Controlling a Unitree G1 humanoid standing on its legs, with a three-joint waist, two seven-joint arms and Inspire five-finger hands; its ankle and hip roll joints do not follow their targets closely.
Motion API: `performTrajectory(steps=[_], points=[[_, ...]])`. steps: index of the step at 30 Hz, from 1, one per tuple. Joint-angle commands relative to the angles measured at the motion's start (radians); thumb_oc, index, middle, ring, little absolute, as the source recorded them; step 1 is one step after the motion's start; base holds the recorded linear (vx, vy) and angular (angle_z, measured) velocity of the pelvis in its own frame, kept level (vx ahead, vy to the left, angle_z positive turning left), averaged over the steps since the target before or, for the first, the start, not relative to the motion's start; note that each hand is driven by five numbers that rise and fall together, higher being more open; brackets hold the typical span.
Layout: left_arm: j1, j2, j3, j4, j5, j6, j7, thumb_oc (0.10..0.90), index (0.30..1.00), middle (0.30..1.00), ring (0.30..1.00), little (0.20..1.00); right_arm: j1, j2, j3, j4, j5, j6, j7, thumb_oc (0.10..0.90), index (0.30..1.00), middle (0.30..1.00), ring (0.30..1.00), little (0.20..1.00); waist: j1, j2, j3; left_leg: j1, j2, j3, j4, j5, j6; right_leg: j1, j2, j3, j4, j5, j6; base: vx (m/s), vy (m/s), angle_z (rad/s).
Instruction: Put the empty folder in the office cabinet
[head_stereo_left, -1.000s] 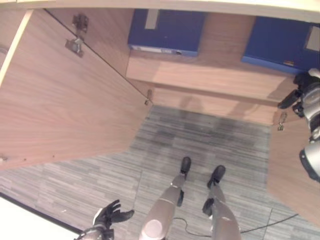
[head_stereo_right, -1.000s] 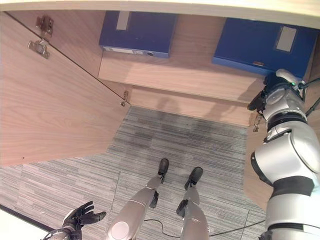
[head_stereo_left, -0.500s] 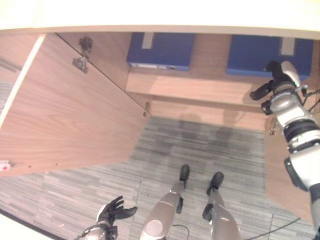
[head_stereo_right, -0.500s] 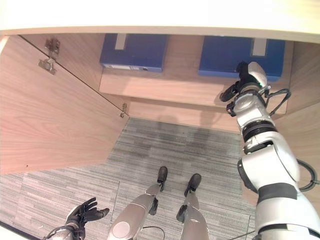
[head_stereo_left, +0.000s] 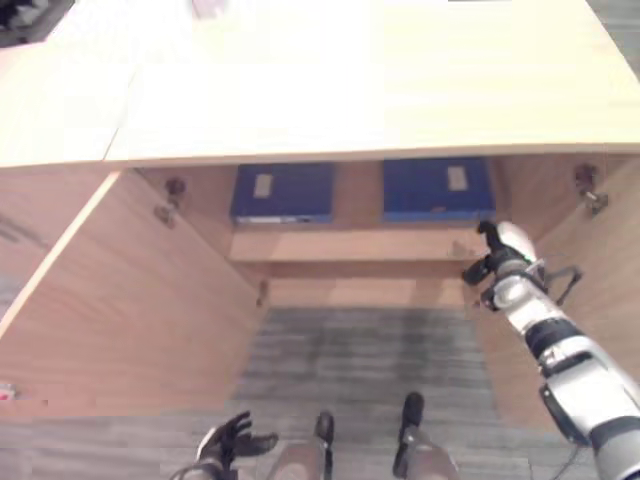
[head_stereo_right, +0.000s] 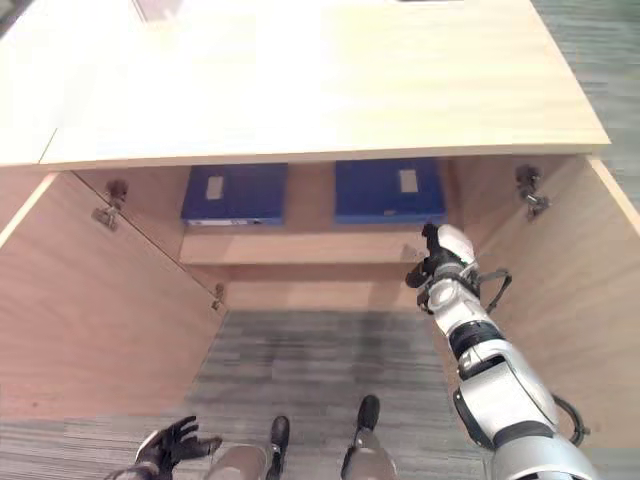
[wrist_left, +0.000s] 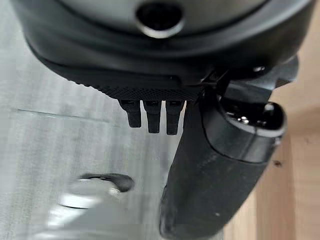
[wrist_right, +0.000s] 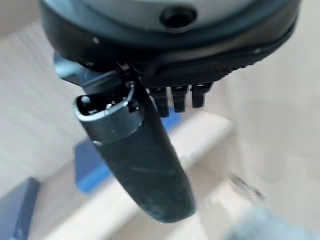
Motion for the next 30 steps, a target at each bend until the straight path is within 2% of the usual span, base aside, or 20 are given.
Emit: performTrajectory(steps=[1,4,11,13,14,15,16,17,18,19,21,23,24,26,28,29,30], points=[[0.076,0.019,-0.014,-0.031,0.034,-0.021,0.028,0.8,0.9,0.9,0.9,0.9,-0.071,-0.033,0.023,-0.023,-0.012,-0.042,0.022,0.8,0.9,0.9,0.9,0.9,0.036,0.078,-0.078,0.121,-0.004,-0.023,-0.167,-0.028,0.016,-0.036,0.058,0.005,0.053,-0.1,0.067,-0.26,0.336,-0.39],[0.061,-0.022,-0.008,0.019,0.083,0.0,0.029,0.8,0.9,0.9,0.9,0.9,0.053,0.013,-0.005,-0.116,-0.016,-0.042,0.051,0.8,0.9,0.9,0.9,0.9,0.012,0.066,-0.097,0.16,-0.026,0.005,-0.22,-0.013,0.047,-0.043,0.052,0.029,0.035,-0.072,0.089,-0.16,0.208,-0.45],[0.082,-0.058,-0.011,-0.018,0.112,0.024,0.017,0.8,0.9,0.9,0.9,0.9,0.206,0.02,-0.092,-0.311,-0.028,-0.038,0.035,0.8,0.9,0.9,0.9,0.9,-0.02,0.058,-0.102,0.212,-0.043,0.08,-0.277,0.002,0.071,-0.055,0.05,0.043,0.039,-0.061,0.11,-0.12,0.147,-0.56],[0.098,-0.054,-0.027,-0.098,0.108,0.038,0.009,0.8,0.9,0.9,0.9,0.9,0.274,0.043,-0.144,-0.37,0.07,-0.053,0.029,0.8,0.9,0.9,0.9,0.9,-0.027,0.071,-0.074,0.219,-0.03,0.109,-0.277,0.013,0.079,-0.063,0.041,-0.009,0.121,-0.098,0.106,-0.16,0.061,-0.19],[0.098,-0.053,-0.027,-0.099,0.108,0.039,0.009,0.8,0.9,0.9,0.9,0.9,0.274,0.043,-0.144,-0.37,0.07,-0.052,0.029,0.8,0.9,0.9,0.9,0.9,-0.027,0.069,-0.075,0.216,-0.032,0.109,-0.277,0.015,0.079,-0.067,0.039,-0.007,0.121,-0.097,0.106,-0.18,0.05,-0.21],[0.107,-0.044,-0.038,-0.161,0.107,0.053,0.008,0.8,0.9,0.9,0.9,0.9,0.325,0.079,-0.177,-0.347,0.175,-0.067,0.028,0.8,0.9,0.9,0.9,0.9,-0.027,0.081,-0.07,0.209,-0.018,0.127,-0.277,0.024,0.082,-0.045,0.025,-0.049,0.213,-0.15,0.086,-0.11,0.029,-0.28],[0.108,-0.044,-0.039,-0.162,0.107,0.054,0.008,0.8,0.9,0.9,0.9,0.9,0.326,0.079,-0.177,-0.347,0.175,-0.067,0.028,0.8,0.9,0.9,0.9,0.9,-0.027,0.08,-0.07,0.209,-0.018,0.127,-0.277,0.024,0.082,-0.046,0.024,-0.048,0.217,-0.152,0.086,-0.18,0.055,-0.51],[0.119,-0.028,-0.041,-0.219,0.118,0.062,0.004,0.8,0.9,0.9,0.9,0.9,0.382,0.107,-0.216,-0.309,0.263,-0.076,0.035,0.8,0.9,0.9,0.9,0.9,-0.026,0.088,-0.079,0.198,-0.008,0.148,-0.277,0.027,0.088,-0.034,0.007,-0.047,0.329,-0.194,0.069,-0.09,0.027,-0.52],[0.127,-0.017,-0.037,-0.245,0.123,0.069,0.0,0.8,0.9,0.9,0.9,0.9,0.411,0.123,-0.24,-0.294,0.308,-0.077,0.033,0.8,0.9,0.9,0.9,0.9,-0.026,0.091,-0.084,0.193,-0.003,0.152,-0.277,0.029,0.089,-0.023,0.0,-0.041,0.366,-0.209,0.067,-0.1,0.008,-0.51],[0.138,-0.028,-0.017,-0.206,0.146,0.082,0.004,0.8,0.9,0.9,0.9,0.9,0.445,0.141,-0.26,-0.281,0.345,-0.073,0.021,0.8,0.9,0.9,0.9,0.9,-0.021,0.087,-0.09,0.187,0.0,0.157,-0.277,0.031,0.088,-0.015,-0.005,-0.03,0.395,-0.22,0.068,-0.04,-0.052,-0.27],[0.146,-0.036,-0.013,-0.134,0.204,0.064,0.009,0.8,0.9,0.9,0.9,0.9,0.52,0.164,-0.288,-0.261,0.4,-0.086,0.014,0.8,0.9,0.9,0.9,0.9,-0.009,0.07,-0.107,0.179,-0.001,0.162,-0.277,0.03,0.082,0.034,-0.006,-0.023,0.346,-0.231,0.075,0.02,-0.104,-0.25],[0.127,-0.043,0.008,-0.043,0.257,0.063,0.018,0.8,0.9,0.9,0.9,0.9,0.56,0.185,-0.338,-0.212,0.465,-0.094,0.008,0.8,0.9,0.9,0.9,0.9,-0.003,0.043,-0.136,0.167,-0.008,0.172,-0.277,0.029,0.073,0.091,0.028,0.001,0.224,-0.235,0.081,0.06,-0.126,-0.26],[0.127,-0.043,0.008,-0.042,0.257,0.063,0.018,0.8,0.9,0.9,0.9,0.9,0.56,0.185,-0.338,-0.212,0.465,-0.094,0.008,0.8,0.9,0.9,0.9,0.9,-0.002,0.043,-0.137,0.167,-0.008,0.173,-0.277,0.029,0.072,0.091,0.028,0.001,0.223,-0.234,0.081,0.04,-0.166,-0.36],[0.083,-0.062,0.039,0.119,0.278,0.053,0.054,0.8,0.9,0.9,0.9,0.9,0.597,0.187,-0.401,-0.175,0.58,-0.124,0.003,0.8,0.9,0.9,0.9,0.9,-0.017,0.033,-0.149,0.167,0.011,0.209,-0.277,0.031,0.062,0.092,0.068,0.052,0.128,-0.208,0.087,0.04,-0.17,-0.49],[0.042,-0.077,0.049,0.188,0.297,0.048,0.064,0.8,0.9,0.9,0.9,0.9,0.617,0.174,-0.441,-0.168,0.616,-0.143,-0.001,0.8,0.9,0.9,0.9,0.9,-0.039,0.023,-0.161,0.175,0.021,0.238,-0.275,0.023,0.055,0.112,0.084,0.076,0.072,-0.197,0.087,0.06,-0.105,-0.79],[0.042,-0.077,0.049,0.189,0.297,0.047,0.064,0.8,0.9,0.9,0.9,0.9,0.616,0.174,-0.441,-0.168,0.616,-0.143,-0.001,0.8,0.9,0.9,0.9,0.9,-0.037,0.023,-0.163,0.172,0.021,0.24,-0.276,0.025,0.055,0.11,0.085,0.078,0.07,-0.194,0.086,0.06,-0.139,-0.9],[0.016,-0.081,0.054,0.231,0.312,0.044,0.08,0.8,0.9,0.9,0.9,0.9,0.632,0.144,-0.491,-0.165,0.641,-0.155,-0.011,0.8,0.9,0.9,0.9,0.9,-0.054,0.016,-0.17,0.179,0.034,0.253,-0.275,0.021,0.046,0.127,0.101,0.099,0.035,-0.193,0.083,0.02,-0.107,-0.5]])
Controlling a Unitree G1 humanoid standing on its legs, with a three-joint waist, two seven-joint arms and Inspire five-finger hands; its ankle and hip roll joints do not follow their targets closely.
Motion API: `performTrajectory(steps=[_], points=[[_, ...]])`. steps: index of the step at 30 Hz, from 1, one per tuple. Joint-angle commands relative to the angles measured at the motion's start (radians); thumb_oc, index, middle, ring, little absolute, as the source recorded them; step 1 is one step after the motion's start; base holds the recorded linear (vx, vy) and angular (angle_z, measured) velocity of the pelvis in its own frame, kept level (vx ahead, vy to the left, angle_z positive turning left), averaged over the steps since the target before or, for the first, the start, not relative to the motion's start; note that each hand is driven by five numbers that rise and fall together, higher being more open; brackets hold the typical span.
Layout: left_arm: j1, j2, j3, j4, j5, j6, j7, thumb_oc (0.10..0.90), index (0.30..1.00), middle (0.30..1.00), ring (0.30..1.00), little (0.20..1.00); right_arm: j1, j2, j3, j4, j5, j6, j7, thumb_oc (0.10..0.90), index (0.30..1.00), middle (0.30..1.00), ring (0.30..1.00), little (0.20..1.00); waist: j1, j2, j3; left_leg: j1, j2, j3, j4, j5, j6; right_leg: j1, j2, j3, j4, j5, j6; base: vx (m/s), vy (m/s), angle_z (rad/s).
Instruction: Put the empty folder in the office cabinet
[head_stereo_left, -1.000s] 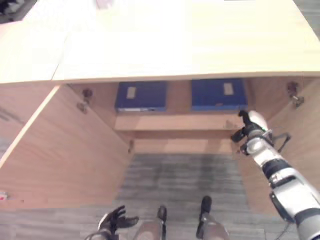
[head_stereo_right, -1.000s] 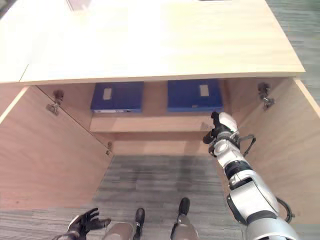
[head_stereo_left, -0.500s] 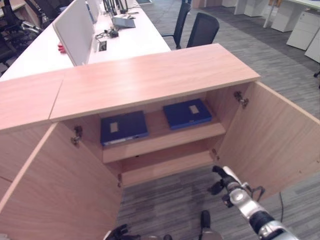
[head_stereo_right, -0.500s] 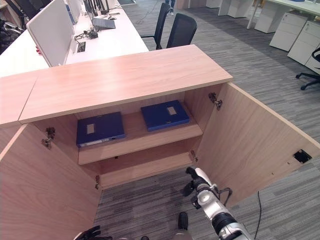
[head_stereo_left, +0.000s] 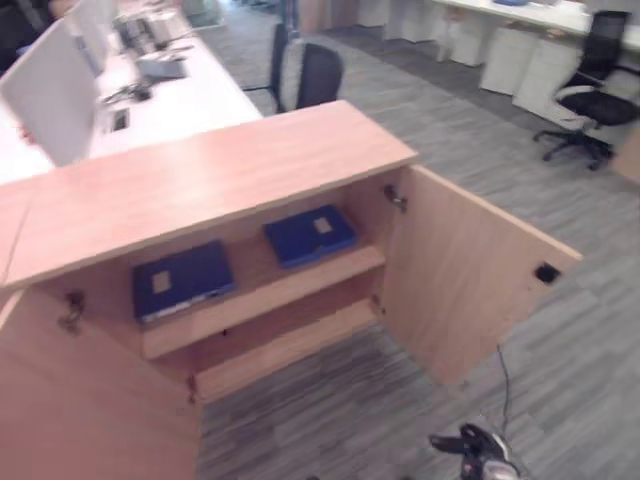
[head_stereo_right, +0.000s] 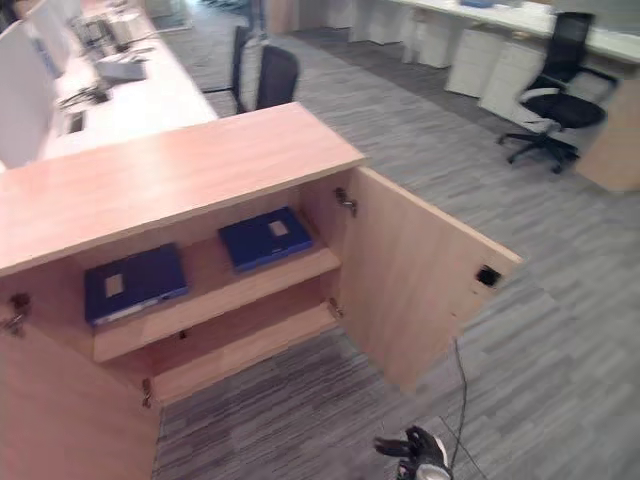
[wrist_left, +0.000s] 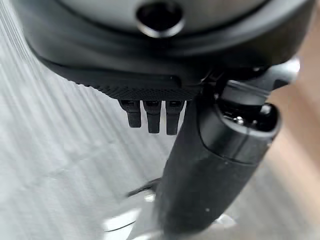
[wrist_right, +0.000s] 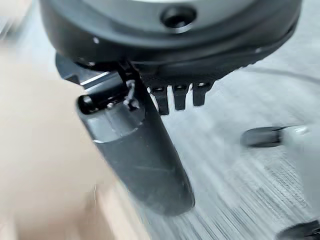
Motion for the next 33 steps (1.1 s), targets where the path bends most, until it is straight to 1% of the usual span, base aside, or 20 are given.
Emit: performTrajectory(steps=[1,2,4,5,6,10,11,12,13,14,16,17,19,21,23,24,25,29,30,33], points=[[-0.073,0.005,0.006,0.012,0.055,-0.04,0.035,0.8,0.9,0.9,0.9,0.9,-0.08,-0.064,-0.079,-0.047,0.063,-0.108,-0.023,0.8,0.9,0.9,0.9,0.9,0.011,-0.015,-0.013,0.005,-0.079,-0.052,-0.005,-0.137,0.059,-0.053,-0.008,0.022,0.027,-0.042,0.053,0.07,-0.188,-0.48],[-0.088,0.007,0.018,0.023,0.051,-0.044,0.043,0.8,0.9,0.9,0.9,0.9,-0.073,-0.101,-0.12,-0.053,0.063,-0.118,-0.036,0.8,0.9,0.9,0.9,0.9,0.0,-0.02,-0.024,0.009,-0.068,-0.043,-0.005,-0.138,0.051,-0.039,0.004,0.033,0.001,-0.042,0.05,0.05,-0.129,-0.23],[-0.107,0.007,0.016,0.021,0.046,-0.05,0.043,0.8,0.9,0.9,0.9,0.9,-0.083,-0.154,-0.167,-0.051,0.065,-0.126,-0.05,0.8,0.9,0.9,0.9,0.9,-0.013,-0.021,-0.031,0.019,-0.059,-0.039,-0.004,-0.144,0.043,-0.021,0.016,0.04,-0.015,-0.048,0.047,0.07,-0.134,-0.13],[-0.108,0.007,0.016,0.021,0.046,-0.05,0.043,0.8,0.9,0.9,0.9,0.9,-0.083,-0.154,-0.167,-0.051,0.065,-0.126,-0.05,0.8,0.9,0.9,0.9,0.9,-0.011,-0.021,-0.032,0.017,-0.059,-0.037,-0.005,-0.141,0.043,-0.024,0.016,0.041,-0.016,-0.045,0.046,0.04,-0.076,-0.14],[-0.111,0.008,0.015,0.015,0.043,-0.051,0.04,0.8,0.9,0.9,0.9,0.9,-0.089,-0.178,-0.183,-0.052,0.068,-0.131,-0.055,0.8,0.9,0.9,0.9,0.9,-0.014,-0.021,-0.036,0.017,-0.055,-0.036,-0.004,-0.14,0.04,-0.021,0.019,0.044,-0.019,-0.046,0.044,0.03,-0.081,-0.15],[-0.125,0.014,-0.003,-0.005,0.044,-0.052,0.038,0.8,0.9,0.9,0.9,0.9,-0.139,-0.29,-0.248,-0.074,0.076,-0.149,-0.081,0.8,0.9,0.9,0.9,0.9,-0.017,-0.019,-0.04,0.025,-0.043,-0.04,-0.001,-0.137,0.03,-0.006,0.032,0.049,-0.024,-0.058,0.034,0.04,-0.114,-0.05],[-0.119,0.019,-0.012,-0.006,0.053,-0.054,0.034,0.8,0.9,0.9,0.9,0.9,-0.175,-0.352,-0.265,-0.096,0.075,-0.157,-0.086,0.8,0.9,0.9,0.9,0.9,-0.013,-0.017,-0.039,0.026,-0.037,-0.044,0.004,-0.136,0.025,0.002,0.038,0.048,-0.027,-0.066,0.029,0.02,-0.106,-0.04],[-0.12,0.017,-0.012,-0.005,0.053,-0.054,0.034,0.8,0.9,0.9,0.9,0.9,-0.177,-0.354,-0.265,-0.095,0.076,-0.157,-0.085,0.8,0.9,0.9,0.9,0.9,-0.013,-0.016,-0.037,0.026,-0.037,-0.045,0.005,-0.137,0.024,0.003,0.039,0.048,-0.027,-0.066,0.029,0.06,-0.136,-0.04],[-0.203,-0.003,-0.028,0.124,0.054,-0.042,0.055,0.8,0.9,0.9,0.9,0.9,-0.239,-0.376,-0.219,-0.103,0.067,-0.166,-0.074,0.8,0.9,0.9,0.9,0.9,-0.029,-0.02,-0.042,0.037,-0.028,-0.037,0.007,-0.136,0.015,0.013,0.047,0.052,-0.031,-0.073,0.023,0.04,-0.07,-0.01],[-0.204,-0.004,-0.027,0.125,0.054,-0.043,0.055,0.8,0.9,0.9,0.9,0.9,-0.24,-0.376,-0.219,-0.102,0.067,-0.166,-0.073,0.8,0.9,0.9,0.9,0.9,-0.028,-0.02,-0.042,0.037,-0.028,-0.037,0.007,-0.136,0.015,0.012,0.047,0.052,-0.031,-0.073,0.023,0.09,-0.105,0.0],[-0.248,0.023,0.028,0.244,0.052,-0.017,0.063,0.8,0.9,0.9,0.9,0.9,-0.266,-0.375,-0.17,-0.175,0.065,-0.175,-0.073,0.8,0.9,0.9,0.9,0.9,-0.046,-0.032,-0.053,0.056,-0.022,-0.022,0.004,-0.137,0.008,0.023,0.056,0.066,-0.033,-0.077,0.018,0.1,-0.112,-0.08],[-0.257,0.031,0.069,0.282,0.061,-0.008,0.083,0.8,0.9,0.9,0.9,0.9,-0.265,-0.376,-0.142,-0.269,0.048,-0.177,-0.069,0.8,0.9,0.9,0.9,0.9,-0.053,-0.039,-0.062,0.071,-0.017,-0.014,0.003,-0.142,0.003,0.035,0.061,0.071,-0.034,-0.082,0.014,0.09,-0.116,-0.17],[-0.252,0.027,0.084,0.288,0.066,-0.005,0.09,0.8,0.9,0.9,0.9,0.9,-0.263,-0.382,-0.137,-0.312,0.04,-0.176,-0.069,0.8,0.9,0.9,0.9,0.9,-0.052,-0.042,-0.065,0.075,-0.014,-0.013,0.002,-0.142,0.0,0.039,0.063,0.071,-0.034,-0.084,0.01,0.07,-0.097,-0.22],[-0.227,0.028,0.098,0.28,0.066,-0.006,0.093,0.8,0.9,0.9,0.9,0.9,-0.29,-0.432,-0.129,-0.353,0.043,-0.174,-0.058,0.8,0.9,0.9,0.9,0.9,-0.038,-0.047,-0.068,0.07,-0.008,-0.022,0.004,-0.132,-0.008,0.039,0.066,0.059,-0.033,-0.089,0.002,0.06,-0.139,-0.03],[-0.215,0.03,0.096,0.28,0.06,-0.007,0.091,0.8,0.9,0.9,0.9,0.9,-0.33,-0.465,-0.103,-0.358,0.048,-0.171,-0.045,0.8,0.9,0.9,0.9,0.9,-0.026,-0.049,-0.063,0.07,-0.005,-0.034,0.006,-0.13,-0.013,0.046,0.069,0.047,-0.031,-0.096,-0.001,0.03,-0.09,0.07],[-0.215,0.03,0.097,0.28,0.06,-0.006,0.091,0.8,0.9,0.9,0.9,0.9,-0.332,-0.465,-0.103,-0.357,0.048,-0.171,-0.045,0.8,0.9,0.9,0.9,0.9,-0.026,-0.05,-0.065,0.067,-0.005,-0.034,0.005,-0.127,-0.013,0.043,0.069,0.048,-0.031,-0.094,-0.002,0.03,-0.091,0.15],[-0.207,0.036,0.096,0.281,0.051,-0.005,0.093,0.8,0.9,0.9,0.9,0.9,-0.375,-0.488,-0.067,-0.365,0.059,-0.168,-0.021,0.8,0.9,0.9,0.9,0.9,-0.012,-0.053,-0.064,0.064,-0.002,-0.043,0.006,-0.12,-0.019,0.046,0.07,0.038,-0.03,-0.098,-0.006,0.02,-0.081,0.17],[-0.201,0.04,0.096,0.286,0.033,-0.006,0.1,0.8,0.9,0.9,0.9,0.9,-0.45,-0.507,0.006,-0.369,0.101,-0.168,0.023,0.8,0.9,0.9,0.9,0.9,0.002,-0.06,-0.059,0.065,0.003,-0.059,0.001,-0.11,-0.028,0.055,0.072,0.015,-0.031,-0.105,-0.012,0.03,-0.079,0.2],[-0.201,0.039,0.097,0.286,0.033,-0.006,0.1,0.8,0.9,0.9,0.9,0.9,-0.453,-0.507,0.008,-0.367,0.102,-0.169,0.023,0.8,0.9,0.9,0.9,0.9,0.001,-0.06,-0.058,0.065,0.003,-0.06,0.0,-0.11,-0.028,0.055,0.072,0.014,-0.031,-0.106,-0.012,0.03,-0.069,0.23],[-0.2,0.031,0.081,0.289,0.021,-0.008,0.103,0.8,0.9,0.9,0.9,0.9,-0.52,-0.506,0.077,-0.358,0.162,-0.167,0.06,0.8,0.9,0.9,0.9,0.9,0.015,-0.066,-0.056,0.067,0.007,-0.072,-0.003,-0.102,-0.035,0.065,0.076,-0.003,-0.034,-0.112,-0.019,0.02,-0.054,0.19]])
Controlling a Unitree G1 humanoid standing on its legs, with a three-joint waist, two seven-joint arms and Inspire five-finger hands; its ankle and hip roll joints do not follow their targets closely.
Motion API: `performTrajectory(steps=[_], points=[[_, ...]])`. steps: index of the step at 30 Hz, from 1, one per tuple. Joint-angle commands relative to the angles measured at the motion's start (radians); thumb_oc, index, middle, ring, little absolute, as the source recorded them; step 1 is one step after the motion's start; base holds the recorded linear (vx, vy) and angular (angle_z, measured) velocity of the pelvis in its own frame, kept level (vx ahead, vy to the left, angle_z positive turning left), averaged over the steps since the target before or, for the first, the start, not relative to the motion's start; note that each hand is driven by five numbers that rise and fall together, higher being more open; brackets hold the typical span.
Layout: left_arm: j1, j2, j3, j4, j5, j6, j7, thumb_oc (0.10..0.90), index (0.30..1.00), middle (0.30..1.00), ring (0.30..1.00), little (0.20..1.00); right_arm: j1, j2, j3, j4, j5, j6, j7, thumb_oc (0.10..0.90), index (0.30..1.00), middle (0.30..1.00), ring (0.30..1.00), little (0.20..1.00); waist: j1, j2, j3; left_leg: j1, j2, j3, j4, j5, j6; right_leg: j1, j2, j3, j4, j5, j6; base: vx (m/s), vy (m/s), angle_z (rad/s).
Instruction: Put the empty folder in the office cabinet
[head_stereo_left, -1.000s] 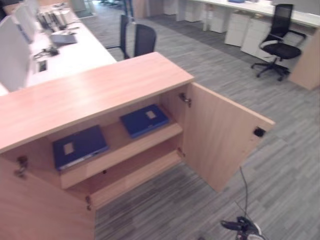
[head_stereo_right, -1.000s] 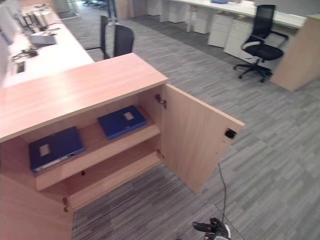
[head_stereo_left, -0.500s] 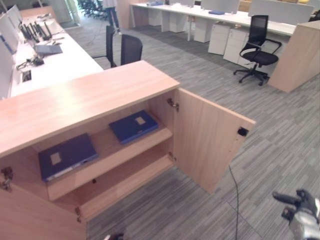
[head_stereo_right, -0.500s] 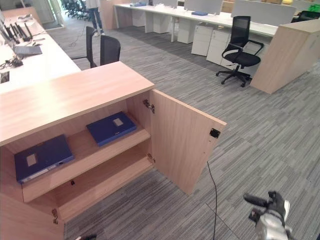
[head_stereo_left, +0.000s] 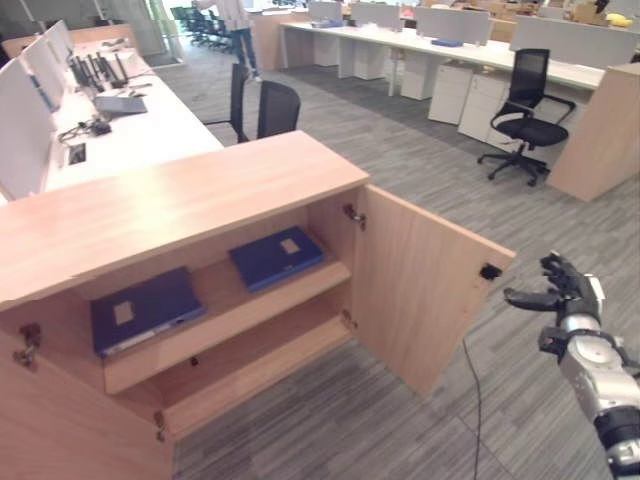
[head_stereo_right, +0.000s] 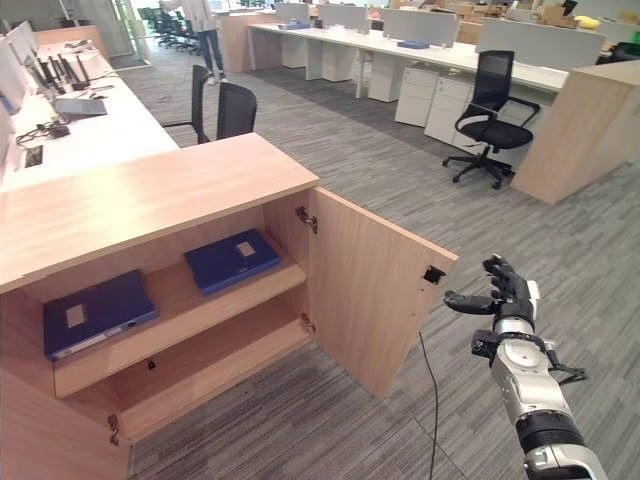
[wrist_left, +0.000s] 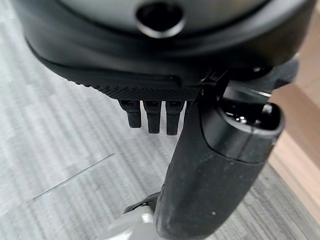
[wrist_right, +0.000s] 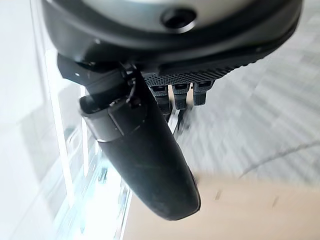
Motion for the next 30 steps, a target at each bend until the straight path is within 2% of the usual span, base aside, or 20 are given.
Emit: performTrajectory(steps=[1,3,9,15,17,18,19,20,21,22,23,25,26,28,30], points=[[-0.084,0.03,-0.022,0.065,-0.03,-0.017,0.037,0.8,0.9,0.9,0.9,0.9,-0.18,-0.053,0.01,0.025,0.06,-0.093,0.028,0.8,0.9,0.9,0.9,0.9,0.021,-0.044,-0.008,0.043,-0.025,-0.063,-0.003,-0.117,-0.001,0.018,0.04,-0.017,0.015,-0.132,-0.004,0.02,-0.076,0.19],[-0.084,0.025,-0.028,0.068,-0.039,-0.016,0.041,0.8,0.9,0.9,0.9,0.9,-0.223,-0.041,0.057,0.034,0.081,-0.086,0.046,0.8,0.9,0.9,0.9,0.9,0.03,-0.048,-0.009,0.044,-0.023,-0.069,-0.005,-0.112,-0.006,0.023,0.042,-0.026,0.013,-0.135,-0.007,0.01,-0.055,0.16],[-0.07,0.055,-0.064,0.018,-0.072,-0.027,0.006,0.8,0.9,0.9,0.9,0.9,-0.369,-0.054,0.162,0.14,0.097,-0.056,0.081,0.8,0.9,0.9,0.9,0.9,0.048,-0.035,-0.002,0.036,-0.02,-0.077,-0.003,-0.103,-0.01,0.023,0.043,-0.039,0.008,-0.134,-0.009,-0.01,-0.014,0.07],[-0.077,0.072,-0.071,0.034,-0.067,-0.032,0.002,0.8,0.9,0.9,0.9,0.9,-0.433,-0.024,0.23,0.186,0.094,-0.043,0.115,0.8,0.9,0.9,0.9,0.9,0.053,-0.03,0.0,0.03,-0.021,-0.082,-0.005,-0.099,-0.013,0.019,0.043,-0.044,0.008,-0.133,-0.01,0.0,0.0,0.0],[-0.083,0.073,-0.066,0.037,-0.07,-0.032,0.005,0.8,0.9,0.9,0.9,0.9,-0.426,-0.005,0.262,0.151,0.09,-0.032,0.141,0.8,0.9,0.9,0.9,0.9,0.051,-0.028,0.001,0.03,-0.022,-0.083,-0.005,-0.098,-0.013,0.021,0.044,-0.043,0.008,-0.133,-0.012,0.0,0.0,0.0],[-0.088,0.072,-0.061,0.037,-0.071,-0.03,0.004,0.8,0.9,0.9,0.9,0.9,-0.413,0.004,0.29,0.101,0.096,-0.024,0.166,0.8,0.9,0.9,0.9,0.9,0.05,-0.027,0.002,0.03,-0.022,-0.083,-0.005,-0.098,-0.014,0.022,0.045,-0.04,0.008,-0.134,-0.013,-0.02,0.024,-0.04],[-0.094,0.07,-0.045,0.034,-0.07,-0.025,0.0,0.8,0.9,0.9,0.9,0.9,-0.371,0.01,0.334,-0.037,0.159,-0.019,0.23,0.8,0.9,0.9,0.9,0.9,0.047,-0.025,0.006,0.033,-0.022,-0.082,-0.005,-0.098,-0.015,0.024,0.047,-0.036,0.011,-0.139,-0.013,-0.02,0.024,-0.04],[-0.094,0.07,-0.045,0.034,-0.07,-0.025,0.0,0.8,0.9,0.9,0.9,0.9,-0.371,0.01,0.334,-0.037,0.159,-0.019,0.23,0.8,0.9,0.9,0.9,0.9,0.047,-0.026,0.003,0.03,-0.022,-0.082,-0.005,-0.097,-0.015,0.021,0.047,-0.036,0.011,-0.139,-0.014,0.0,0.0,0.0],[-0.096,0.068,-0.033,0.031,-0.065,-0.022,-0.006,0.8,0.9,0.9,0.9,0.9,-0.331,0.006,0.358,-0.148,0.206,-0.015,0.278,0.8,0.9,0.9,0.9,0.9,0.044,-0.024,0.005,0.031,-0.022,-0.082,-0.005,-0.096,-0.016,0.02,0.049,-0.035,0.014,-0.142,-0.014,-0.02,0.032,-0.08],[-0.097,0.063,-0.009,0.031,-0.044,-0.019,-0.026,0.8,0.9,0.9,0.9,0.9,-0.233,-0.001,0.41,-0.387,0.296,-0.012,0.389,0.8,0.9,0.9,0.9,0.9,0.039,-0.023,0.008,0.035,-0.021,-0.08,-0.005,-0.098,-0.018,0.022,0.05,-0.032,0.016,-0.146,-0.014,-0.02,0.032,-0.07],[-0.097,0.063,-0.009,0.031,-0.044,-0.019,-0.026,0.8,0.9,0.9,0.9,0.9,-0.233,-0.001,0.409,-0.387,0.296,-0.012,0.389,0.8,0.9,0.9,0.9,0.9,0.039,-0.023,0.005,0.032,-0.021,-0.08,-0.005,-0.097,-0.018,0.019,0.05,-0.032,0.017,-0.146,-0.014,-0.01,0.024,-0.06],[-0.096,0.057,0.02,0.028,-0.019,-0.021,-0.04,0.8,0.9,0.9,0.9,0.9,-0.081,0.018,0.448,-0.614,0.365,-0.017,0.487,0.8,0.9,0.9,0.9,0.9,0.036,-0.027,0.0,0.036,-0.017,-0.077,0.0,-0.105,-0.016,0.019,0.049,-0.033,0.017,-0.145,-0.015,0.0,0.007,-0.15],[-0.096,0.057,0.02,0.027,-0.019,-0.021,-0.04,0.8,0.9,0.9,0.9,0.9,-0.08,0.018,0.448,-0.615,0.364,-0.017,0.487,0.8,0.9,0.9,0.9,0.9,0.036,-0.027,0.0,0.036,-0.017,-0.077,0.0,-0.105,-0.016,0.02,0.049,-0.033,0.017,-0.145,-0.015,0.01,0.001,-0.16],[-0.101,0.05,0.042,0.02,-0.011,-0.031,-0.035,0.8,0.9,0.9,0.9,0.9,0.014,0.058,0.514,-0.76,0.378,0.015,0.563,0.8,0.9,0.9,0.9,0.9,0.036,-0.035,-0.001,0.037,-0.01,-0.077,0.019,-0.117,-0.014,0.022,0.049,-0.032,0.016,-0.142,-0.018,0.01,-0.015,-0.07],[-0.106,0.046,0.044,0.018,-0.01,-0.034,-0.032,0.8,0.9,0.9,0.9,0.9,0.037,0.072,0.532,-0.783,0.384,0.021,0.574,0.8,0.9,0.9,0.9,0.9,0.036,-0.039,-0.001,0.033,-0.006,-0.077,0.033,-0.124,-0.015,0.021,0.05,-0.031,0.019,-0.143,-0.02,0.0,-0.035,-0.04]])
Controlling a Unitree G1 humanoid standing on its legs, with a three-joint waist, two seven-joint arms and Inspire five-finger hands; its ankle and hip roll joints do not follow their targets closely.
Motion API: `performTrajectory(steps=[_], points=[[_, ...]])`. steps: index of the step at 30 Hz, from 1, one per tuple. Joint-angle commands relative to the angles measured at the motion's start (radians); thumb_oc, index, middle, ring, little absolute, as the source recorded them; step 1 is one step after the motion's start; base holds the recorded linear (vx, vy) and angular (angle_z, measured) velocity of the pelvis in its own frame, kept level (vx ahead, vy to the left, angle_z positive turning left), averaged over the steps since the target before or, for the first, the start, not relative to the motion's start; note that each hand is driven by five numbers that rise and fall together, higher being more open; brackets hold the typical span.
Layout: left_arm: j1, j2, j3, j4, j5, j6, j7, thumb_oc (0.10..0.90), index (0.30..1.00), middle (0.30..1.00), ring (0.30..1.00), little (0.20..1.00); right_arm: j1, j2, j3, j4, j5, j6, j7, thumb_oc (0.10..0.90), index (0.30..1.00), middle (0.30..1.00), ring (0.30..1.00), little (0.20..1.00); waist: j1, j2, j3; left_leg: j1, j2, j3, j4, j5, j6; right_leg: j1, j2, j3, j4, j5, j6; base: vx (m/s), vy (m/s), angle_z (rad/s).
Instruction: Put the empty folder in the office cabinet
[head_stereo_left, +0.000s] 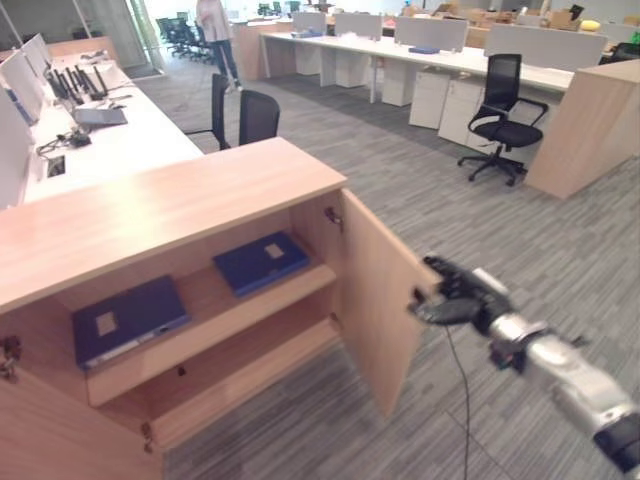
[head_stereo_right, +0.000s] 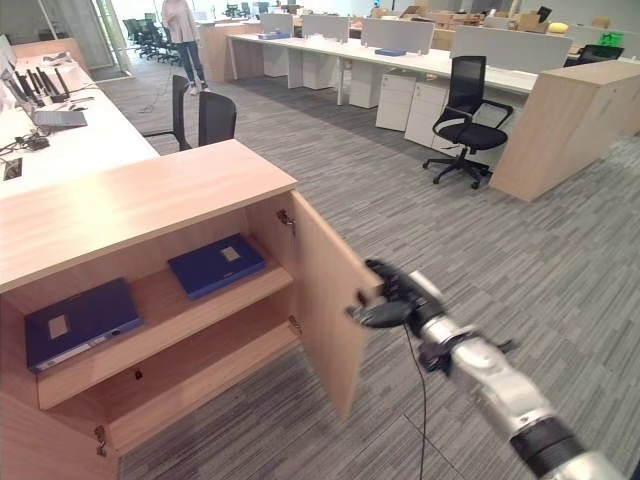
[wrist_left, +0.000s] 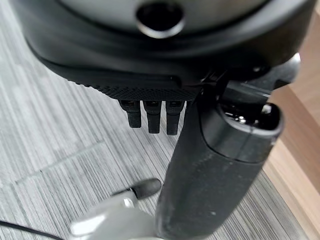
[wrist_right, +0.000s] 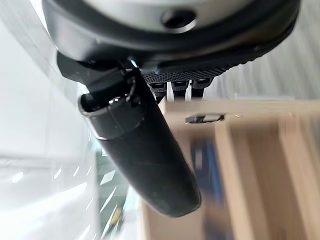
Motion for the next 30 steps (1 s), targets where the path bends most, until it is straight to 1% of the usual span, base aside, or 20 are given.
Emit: performTrajectory(steps=[1,3,5,6,8,10,12,14,15,17,18,19,20,21,22,23,27,28,29,30], points=[[-0.115,0.049,-0.021,0.061,0.025,-0.027,0.021,0.8,0.9,0.9,0.9,0.9,-0.112,0.166,0.161,-0.145,0.071,-0.036,0.277,0.8,0.9,0.9,0.9,0.9,0.099,-0.072,0.014,0.024,-0.05,-0.065,0.063,-0.147,0.018,0.02,0.006,-0.012,0.024,-0.144,0.009,-0.01,-0.056,0.08],[-0.121,0.045,-0.023,0.061,0.023,-0.026,0.022,0.8,0.9,0.9,0.9,0.9,-0.104,0.184,0.175,-0.133,0.076,-0.033,0.277,0.8,0.9,0.9,0.9,0.9,0.1,-0.076,0.016,0.018,-0.046,-0.067,0.075,-0.15,0.017,0.018,0.007,-0.012,0.026,-0.145,0.007,0.0,-0.053,0.17],[-0.15,0.032,-0.031,0.058,0.003,-0.026,0.033,0.8,0.9,0.9,0.9,0.9,-0.114,0.198,0.221,-0.107,0.057,-0.028,0.275,0.8,0.9,0.9,0.9,0.9,0.11,-0.099,0.033,-0.004,-0.029,-0.077,0.106,-0.152,0.009,0.01,0.016,-0.021,0.03,-0.146,0.001,-0.01,-0.086,0.26],[-0.15,0.033,-0.031,0.058,0.003,-0.026,0.034,0.8,0.9,0.9,0.9,0.9,-0.115,0.199,0.221,-0.106,0.057,-0.028,0.275,0.8,0.9,0.9,0.9,0.9,0.11,-0.099,0.033,-0.005,-0.029,-0.078,0.108,-0.152,0.009,0.01,0.016,-0.021,0.03,-0.146,0.001,-0.02,-0.104,0.36],[-0.187,0.015,-0.042,0.051,-0.038,-0.029,0.049,0.8,0.9,0.9,0.9,0.9,-0.131,0.215,0.246,-0.072,0.06,-0.028,0.266,0.8,0.9,0.9,0.9,0.9,0.125,-0.127,0.066,-0.043,-0.017,-0.102,0.145,-0.15,0.003,-0.003,0.02,-0.038,0.038,-0.145,-0.003,-0.07,-0.121,0.31],[-0.225,0.001,-0.056,0.038,-0.076,-0.031,0.061,0.8,0.9,0.9,0.9,0.9,-0.141,0.219,0.251,-0.032,0.042,-0.032,0.25,0.8,0.9,0.9,0.9,0.9,0.142,-0.154,0.1,-0.114,-0.009,-0.12,0.206,-0.14,-0.004,-0.023,0.013,-0.076,0.051,-0.146,-0.007,-0.13,-0.116,0.37],[-0.227,-0.003,-0.076,0.008,-0.114,-0.052,0.047,0.8,0.9,0.9,0.9,0.9,-0.14,0.208,0.246,0.015,0.016,-0.034,0.232,0.8,0.9,0.9,0.9,0.9,0.167,-0.174,0.123,-0.168,0.002,-0.088,0.282,-0.156,0.006,-0.043,-0.006,-0.146,0.063,-0.158,-0.018,-0.09,-0.1,0.84],[-0.217,-0.026,-0.108,-0.024,-0.11,-0.063,0.021,0.8,0.9,0.9,0.9,0.9,-0.123,0.198,0.227,0.023,0.027,-0.045,0.224,0.8,0.9,0.9,0.9,0.9,0.183,-0.172,0.13,-0.176,0.014,-0.041,0.391,-0.22,0.014,-0.038,-0.014,-0.218,0.073,-0.19,-0.02,0.01,-0.073,1.13],[-0.217,-0.026,-0.109,-0.025,-0.11,-0.062,0.021,0.8,0.9,0.9,0.9,0.9,-0.123,0.198,0.227,0.024,0.027,-0.045,0.225,0.8,0.9,0.9,0.9,0.9,0.181,-0.17,0.13,-0.18,0.016,-0.044,0.397,-0.223,0.014,-0.038,-0.012,-0.22,0.074,-0.191,-0.02,-0.08,-0.037,1.19],[-0.063,0.047,-0.103,-0.189,-0.119,-0.089,-0.074,0.8,0.9,0.9,0.9,0.9,-0.04,0.127,0.102,0.131,-0.089,-0.037,0.208,0.8,0.9,0.9,0.9,0.9,0.217,-0.13,0.14,-0.168,0.028,0.023,0.428,-0.249,0.021,-0.054,-0.048,-0.38,0.094,-0.208,-0.019,-0.11,0.003,1.2],[-0.058,0.049,-0.107,-0.193,-0.12,-0.088,-0.075,0.8,0.9,0.9,0.9,0.9,-0.034,0.129,0.099,0.133,-0.092,-0.038,0.21,0.8,0.9,0.9,0.9,0.9,0.215,-0.129,0.137,-0.17,0.027,0.017,0.429,-0.249,0.021,-0.054,-0.048,-0.385,0.095,-0.21,-0.019,-0.08,0.079,1.3],[-0.036,0.028,-0.125,-0.191,-0.151,-0.075,-0.098,0.8,0.9,0.9,0.9,0.9,0.031,0.172,0.037,0.252,-0.178,-0.024,0.205,0.8,0.9,0.9,0.9,0.9,0.202,-0.099,0.13,-0.133,0.038,0.075,0.377,-0.24,0.012,-0.056,-0.066,-0.465,0.109,-0.218,-0.016,-0.04,0.067,1.28],[-0.037,0.028,-0.125,-0.191,-0.152,-0.075,-0.098,0.8,0.9,0.9,0.9,0.9,0.03,0.172,0.037,0.253,-0.178,-0.024,0.205,0.8,0.9,0.9,0.9,0.9,0.201,-0.1,0.13,-0.132,0.038,0.074,0.376,-0.239,0.012,-0.056,-0.066,-0.465,0.11,-0.218,-0.016,-0.06,0.142,2.14],[-0.043,0.023,-0.131,-0.2,-0.173,-0.076,-0.137,0.8,0.9,0.9,0.9,0.9,0.084,0.214,-0.014,0.381,-0.274,-0.013,0.184,0.8,0.9,0.9,0.9,0.9,0.188,-0.079,0.117,-0.106,0.038,0.114,0.334,-0.232,-0.003,-0.053,-0.079,-0.526,0.111,-0.225,-0.02,-0.02,0.073,1.93],[-0.042,0.025,-0.133,-0.202,-0.174,-0.074,-0.137,0.8,0.9,0.9,0.9,0.9,0.084,0.218,-0.016,0.386,-0.277,-0.014,0.186,0.8,0.9,0.9,0.9,0.9,0.186,-0.079,0.116,-0.106,0.036,0.111,0.331,-0.23,-0.003,-0.052,-0.08,-0.529,0.11,-0.225,-0.019,-0.02,0.166,1.76],[-0.047,0.014,-0.142,-0.224,-0.237,-0.104,-0.126,0.8,0.9,0.9,0.9,0.9,0.103,0.286,-0.088,0.627,-0.373,-0.019,0.107,0.8,0.9,0.9,0.9,0.9,0.187,-0.061,0.112,-0.121,0.034,0.118,0.289,-0.204,-0.015,-0.039,-0.113,-0.6,0.118,-0.214,-0.013,0.02,0.12,1.03],[-0.109,-0.028,-0.17,-0.244,-0.299,-0.098,-0.073,0.8,0.9,0.9,0.9,0.9,0.101,0.421,-0.178,0.922,-0.487,0.011,-0.004,0.8,0.9,0.9,0.9,0.9,0.19,-0.036,0.088,-0.085,0.002,0.071,0.141,-0.167,-0.01,-0.014,-0.144,-0.654,0.158,-0.202,-0.007,0.05,0.13,1.64],[-0.11,-0.028,-0.173,-0.244,-0.3,-0.098,-0.072,0.8,0.9,0.9,0.9,0.9,0.097,0.425,-0.18,0.93,-0.489,0.007,-0.004,0.8,0.9,0.9,0.9,0.9,0.189,-0.037,0.089,-0.084,0.0,0.068,0.135,-0.164,-0.009,-0.014,-0.146,-0.657,0.16,-0.202,-0.005,0.03,0.123,0.9],[-0.066,0.002,-0.143,-0.268,-0.296,-0.098,-0.079,0.8,0.9,0.9,0.9,0.9,0.096,0.434,-0.244,1.004,-0.498,0.007,-0.033,0.8,0.9,0.9,0.9,0.9,0.201,-0.024,0.085,-0.078,-0.015,0.042,0.107,-0.157,0.001,-0.011,-0.162,-0.674,0.172,-0.195,0.004,0.03,0.199,0.5],[0.001,0.016,-0.144,-0.386,-0.332,-0.103,-0.072,0.8,0.9,0.9,0.9,0.9,0.074,0.449,-0.339,1.163,-0.547,0.018,-0.089,0.8,0.9,0.9,0.9,0.9,0.22,0.006,0.082,-0.072,-0.041,0.0,0.071,-0.149,0.021,-0.008,-0.184,-0.689,0.201,-0.192,0.01,0.04,0.266,0.45]])
